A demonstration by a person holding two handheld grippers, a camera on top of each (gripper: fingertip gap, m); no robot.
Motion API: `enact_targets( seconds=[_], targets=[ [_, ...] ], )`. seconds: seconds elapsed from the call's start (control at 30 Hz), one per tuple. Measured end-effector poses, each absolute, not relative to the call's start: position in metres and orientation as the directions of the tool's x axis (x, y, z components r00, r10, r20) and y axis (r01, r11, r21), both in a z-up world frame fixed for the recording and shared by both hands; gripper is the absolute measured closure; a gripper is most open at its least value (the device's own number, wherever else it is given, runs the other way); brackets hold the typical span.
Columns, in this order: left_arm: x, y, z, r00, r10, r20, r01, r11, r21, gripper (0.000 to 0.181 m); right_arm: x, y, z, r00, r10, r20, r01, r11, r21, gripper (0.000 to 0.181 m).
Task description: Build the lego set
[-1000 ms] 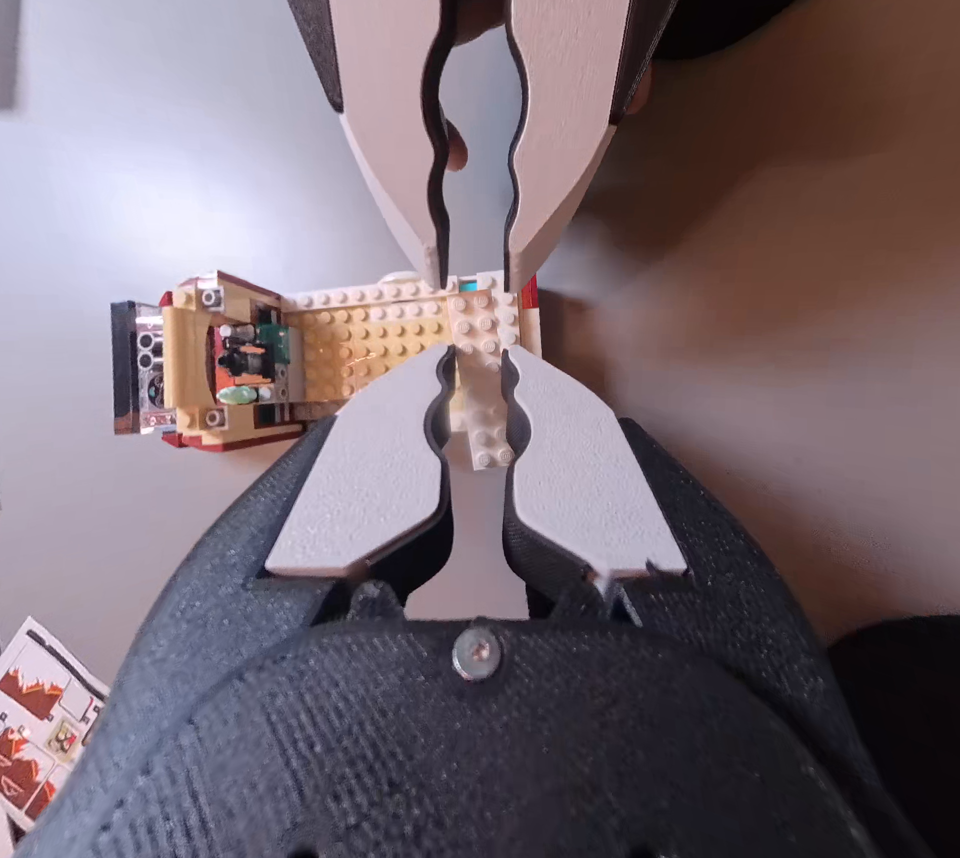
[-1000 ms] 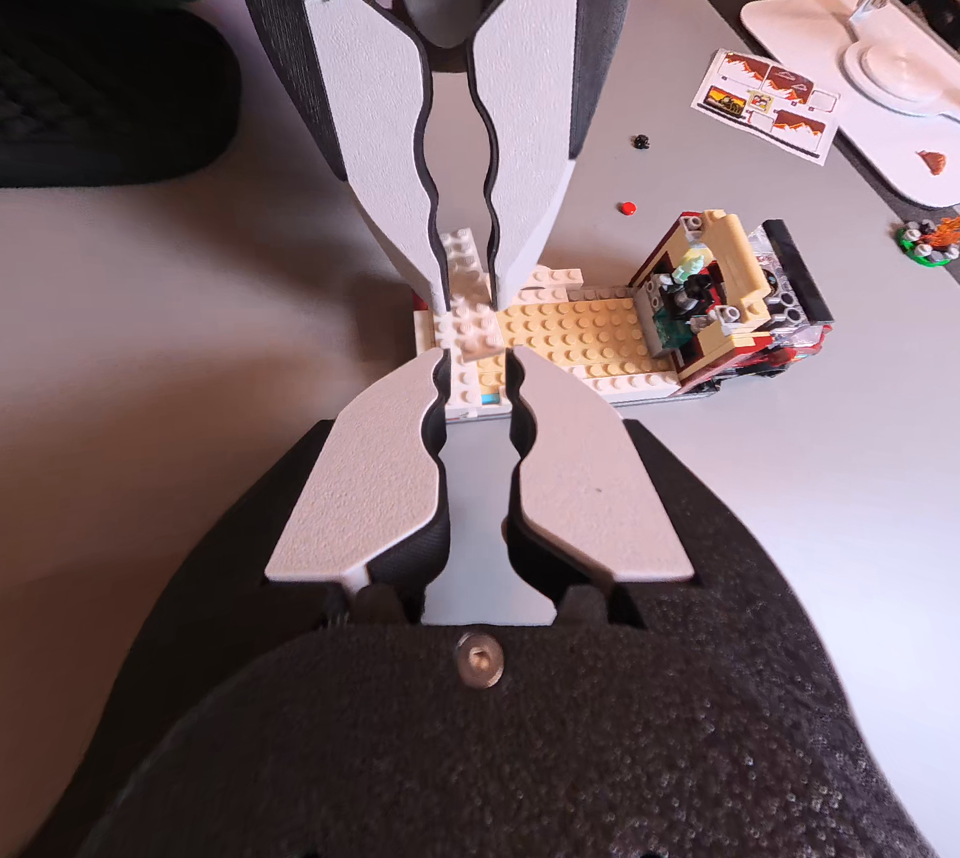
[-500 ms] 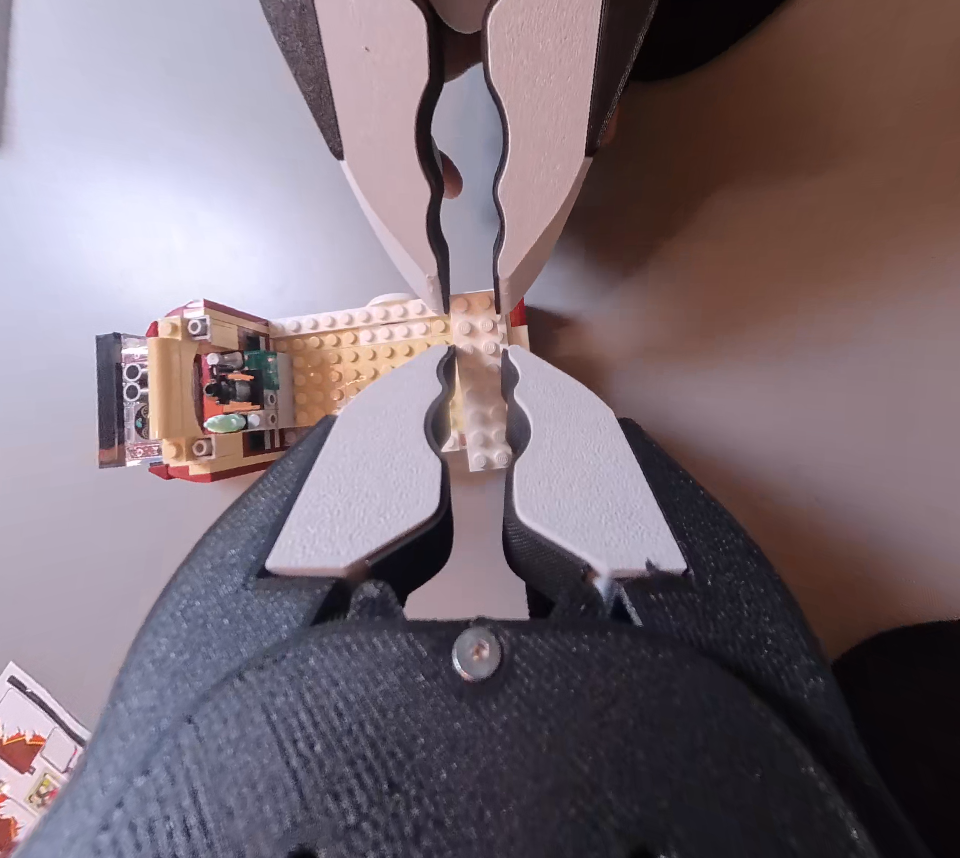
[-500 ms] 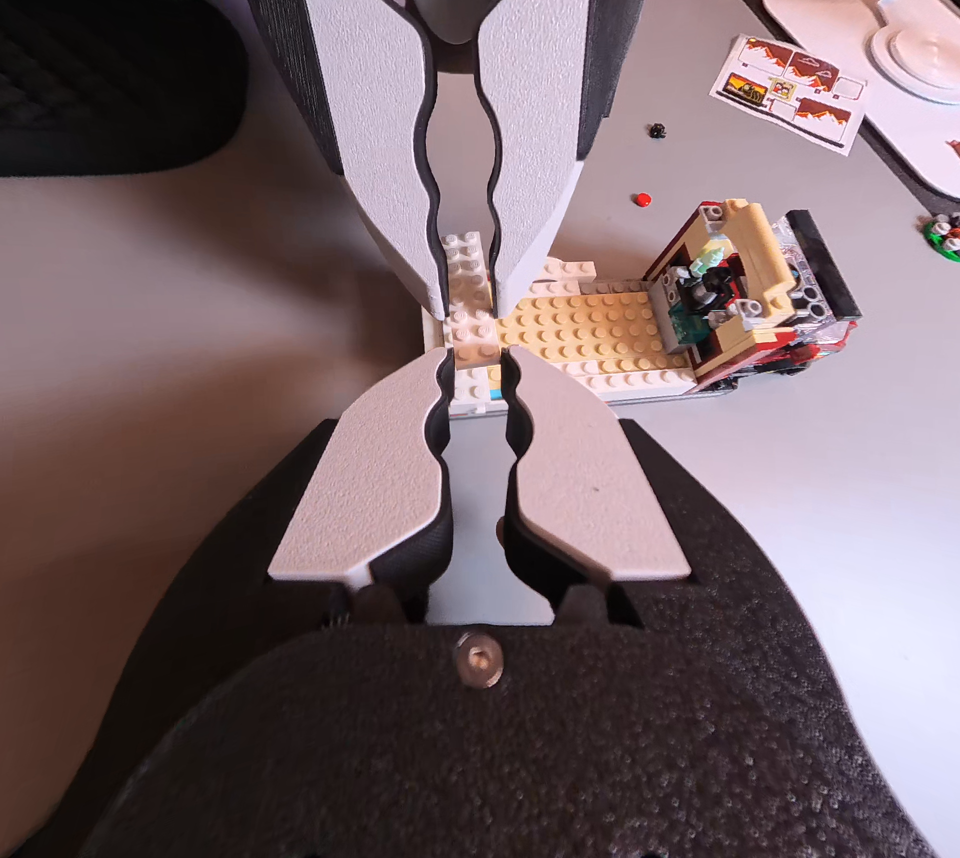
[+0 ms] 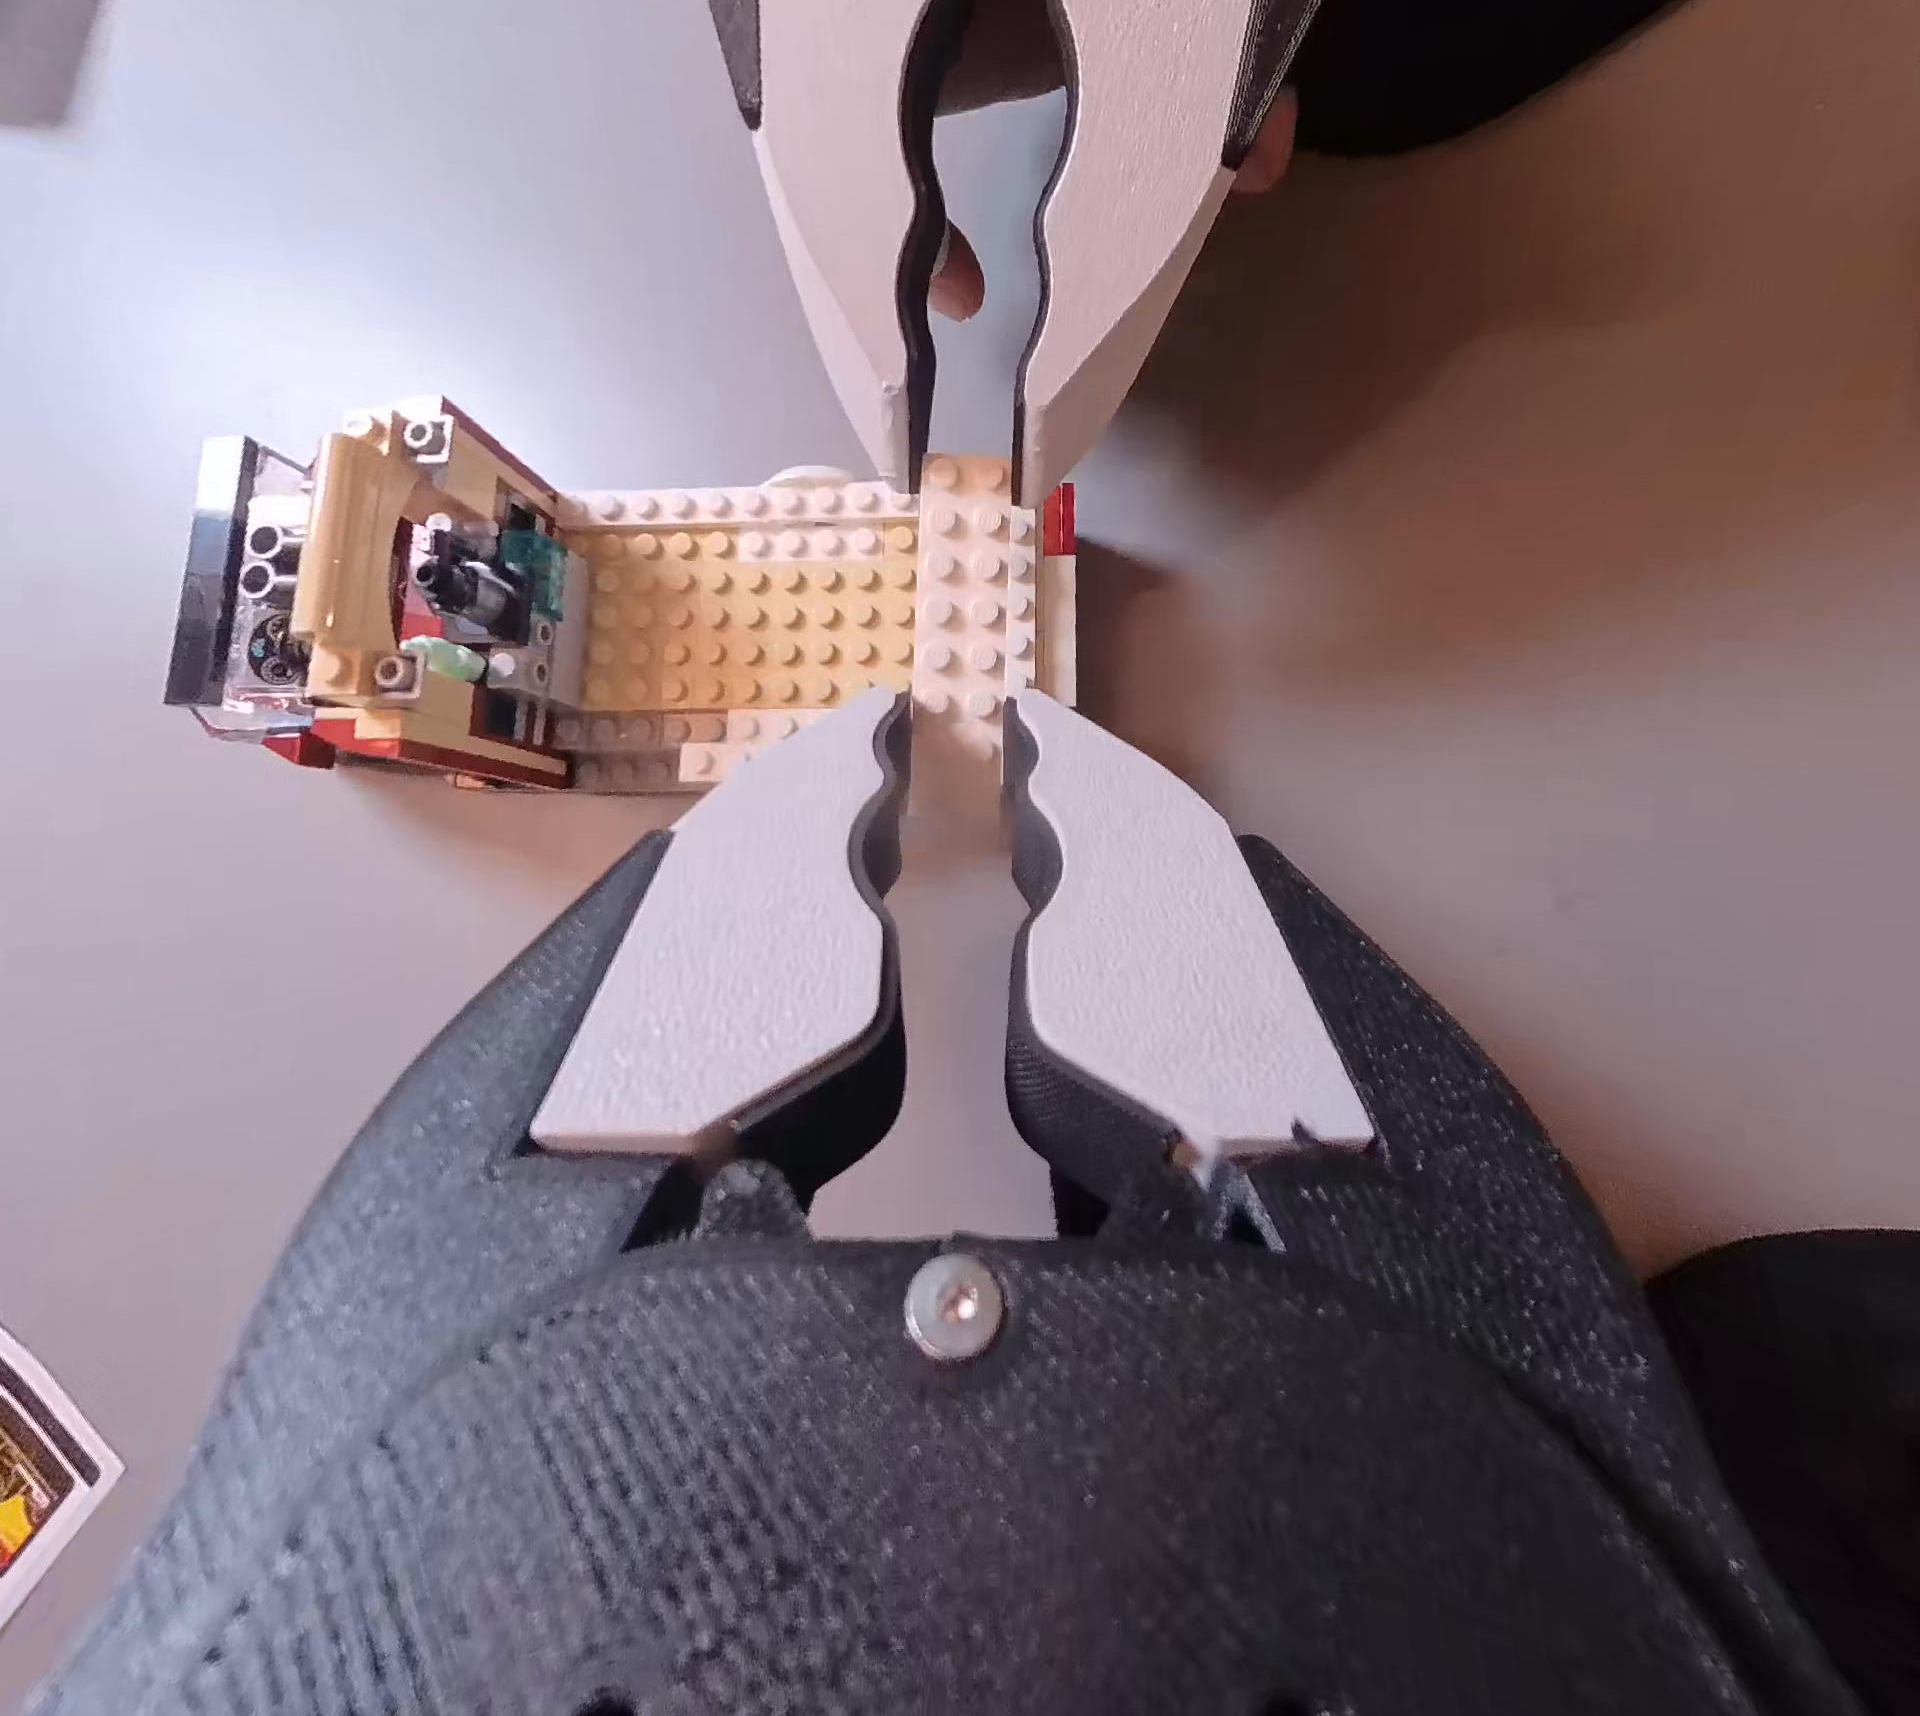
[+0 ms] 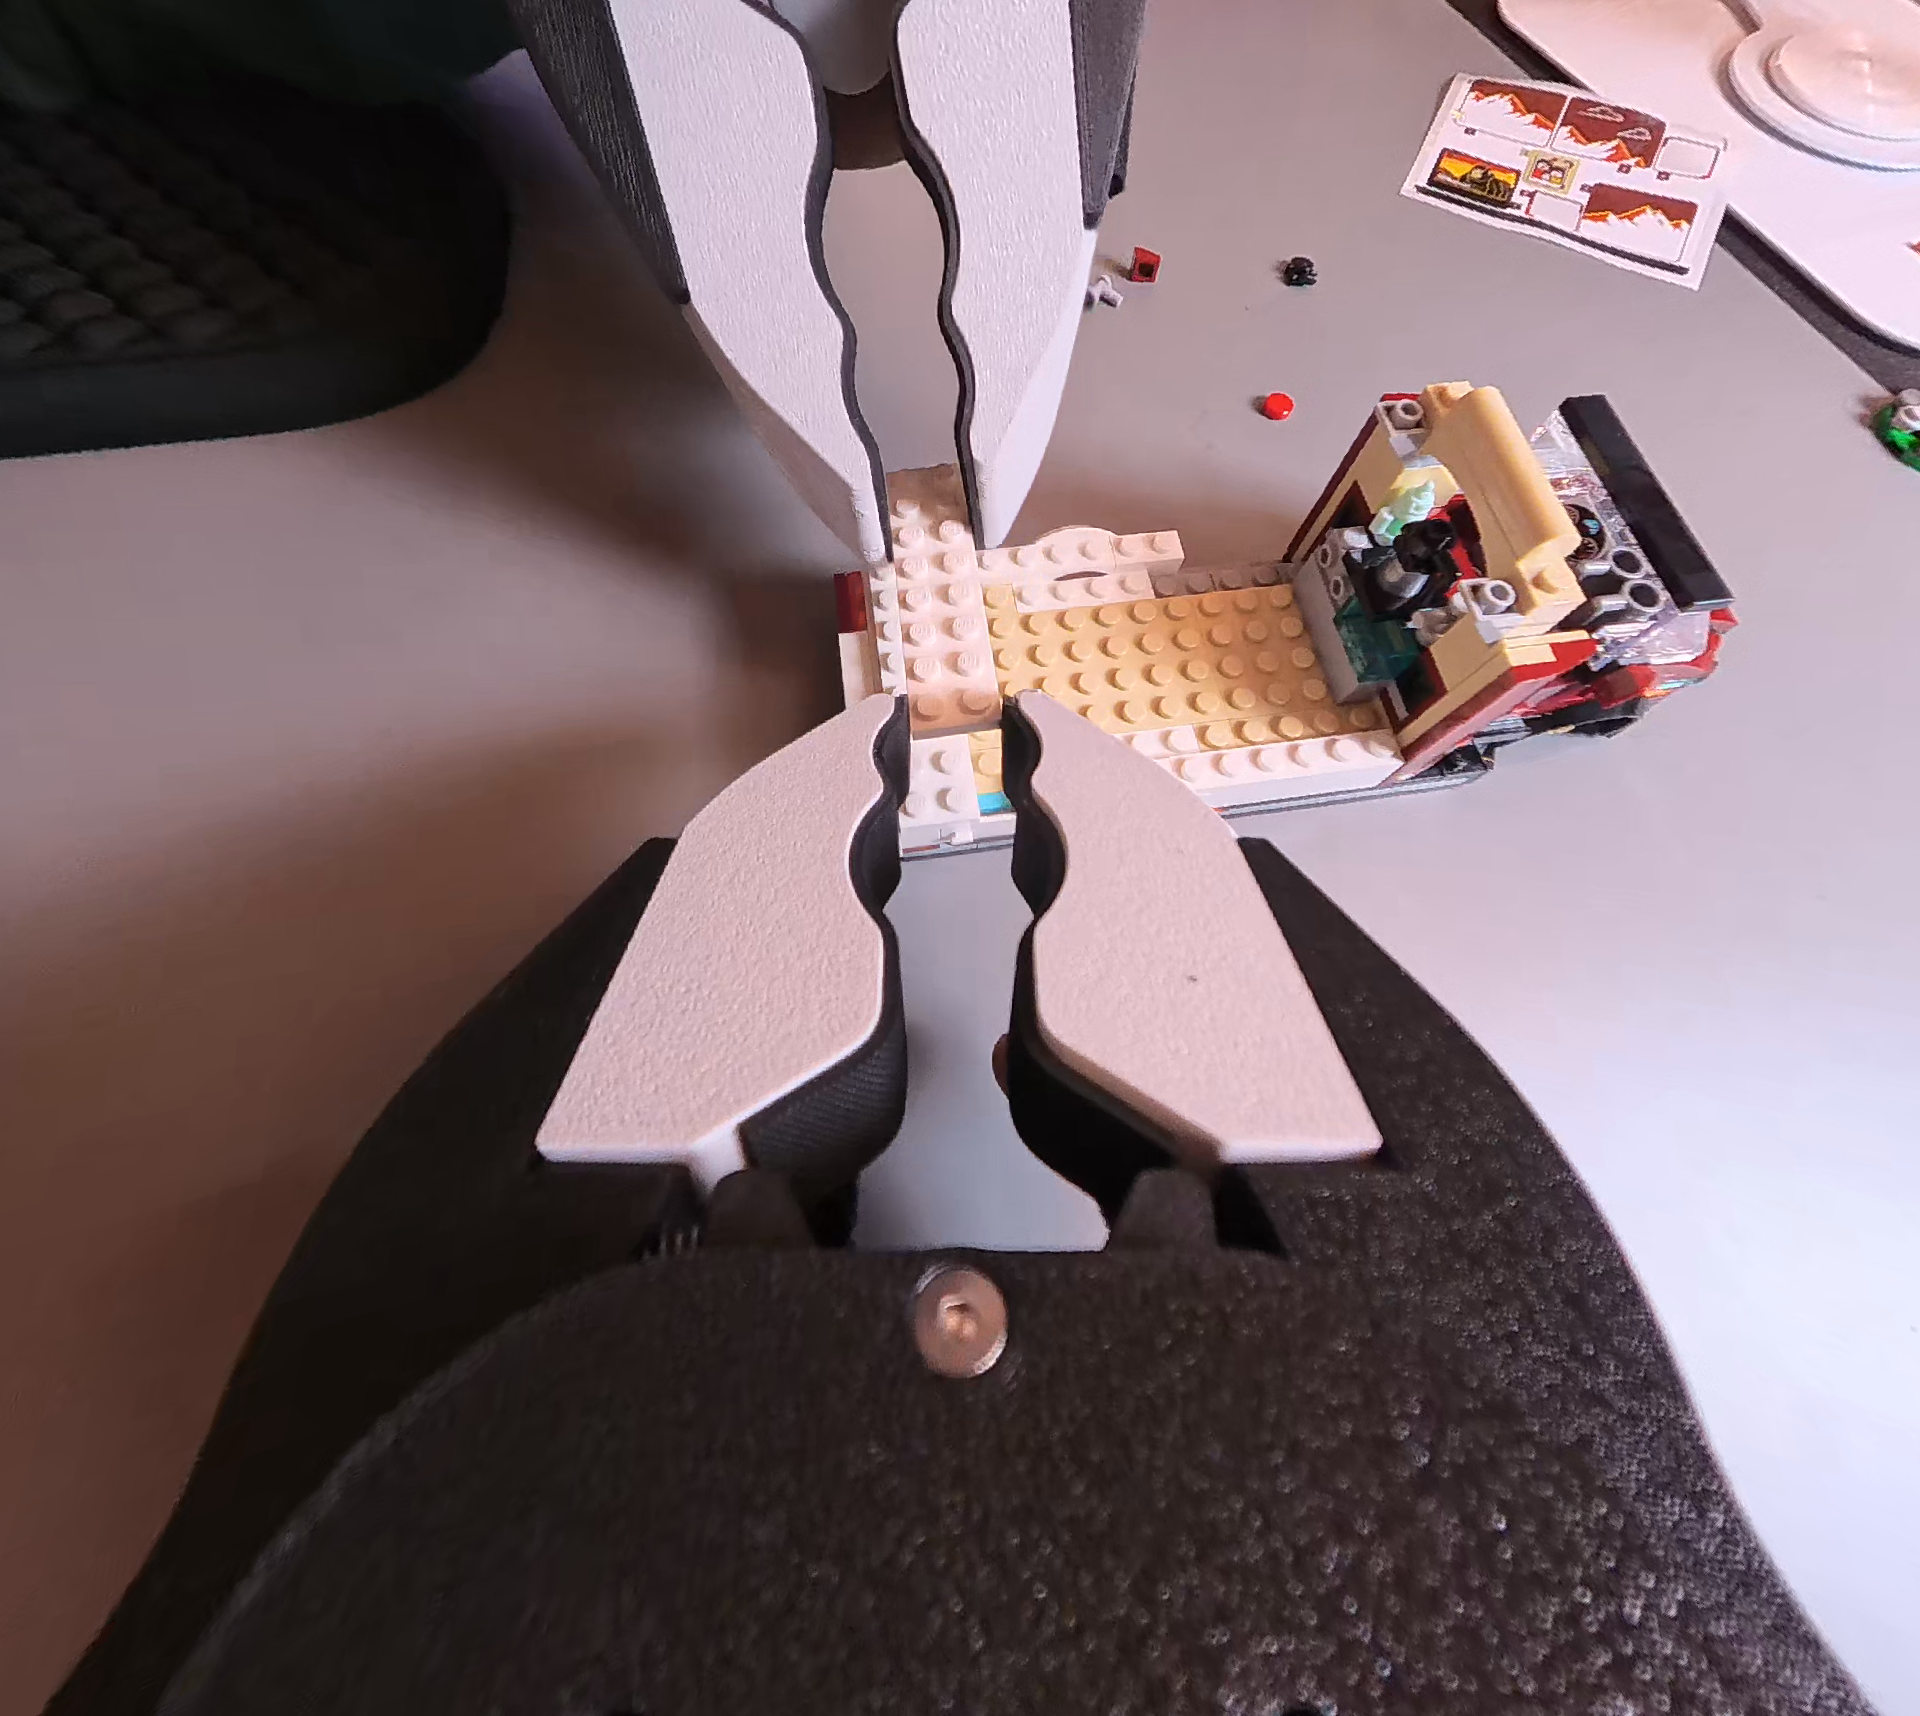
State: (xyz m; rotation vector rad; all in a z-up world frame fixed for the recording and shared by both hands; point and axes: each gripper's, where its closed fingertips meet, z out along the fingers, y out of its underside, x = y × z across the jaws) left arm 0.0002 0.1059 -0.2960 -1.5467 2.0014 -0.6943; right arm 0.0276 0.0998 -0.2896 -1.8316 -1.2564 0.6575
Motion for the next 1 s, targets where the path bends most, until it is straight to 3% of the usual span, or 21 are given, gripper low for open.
enact_targets(
  seconds=[1.0],
  targets=[
    [-0.014, 0.076, -0.304, -0.277, -0.961, 0.014, -0.702, 0.192, -0.686, 0.165, 0.02, 0.067, -0.309, 0.237, 0.971, -0.036, 0.611, -0.177, -0.772, 0.165]
  ],
)
